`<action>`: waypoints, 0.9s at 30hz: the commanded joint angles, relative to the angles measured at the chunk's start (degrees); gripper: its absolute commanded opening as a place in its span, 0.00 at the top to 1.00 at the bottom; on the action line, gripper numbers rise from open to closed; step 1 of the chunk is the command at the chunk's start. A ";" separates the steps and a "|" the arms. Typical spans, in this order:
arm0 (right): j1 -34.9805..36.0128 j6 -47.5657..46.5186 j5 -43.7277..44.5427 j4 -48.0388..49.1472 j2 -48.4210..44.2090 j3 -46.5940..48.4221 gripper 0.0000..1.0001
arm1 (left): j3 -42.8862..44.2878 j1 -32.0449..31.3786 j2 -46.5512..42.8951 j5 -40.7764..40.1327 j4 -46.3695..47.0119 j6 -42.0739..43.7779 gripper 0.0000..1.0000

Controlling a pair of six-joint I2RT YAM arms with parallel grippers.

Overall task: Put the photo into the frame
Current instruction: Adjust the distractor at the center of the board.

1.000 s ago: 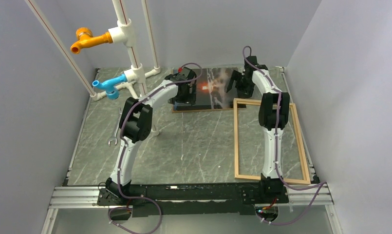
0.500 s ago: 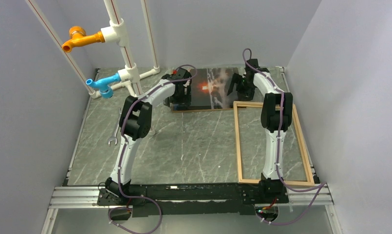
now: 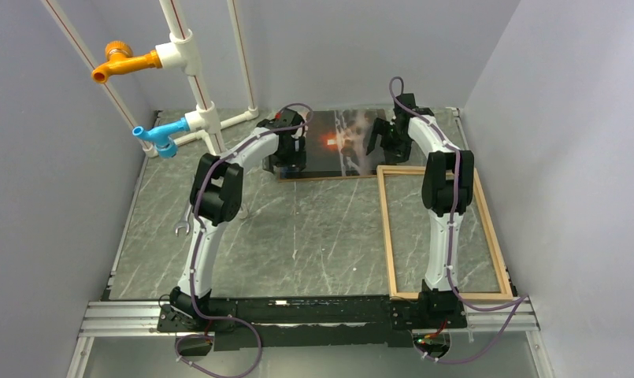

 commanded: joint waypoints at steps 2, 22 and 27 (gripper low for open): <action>-0.04 -0.22 -0.28 -1.03 2.99 5.89 0.06 | -1.66 2.81 -0.45 1.32 2.02 -2.49 0.06; 0.01 -0.05 0.59 -1.39 7.91 8.68 0.06 | 0.56 4.96 1.70 -0.16 -0.34 -6.74 0.03; 0.01 0.12 0.74 -1.78 8.77 9.12 0.06 | -1.98 5.23 -1.35 -4.14 -0.40 -7.34 0.03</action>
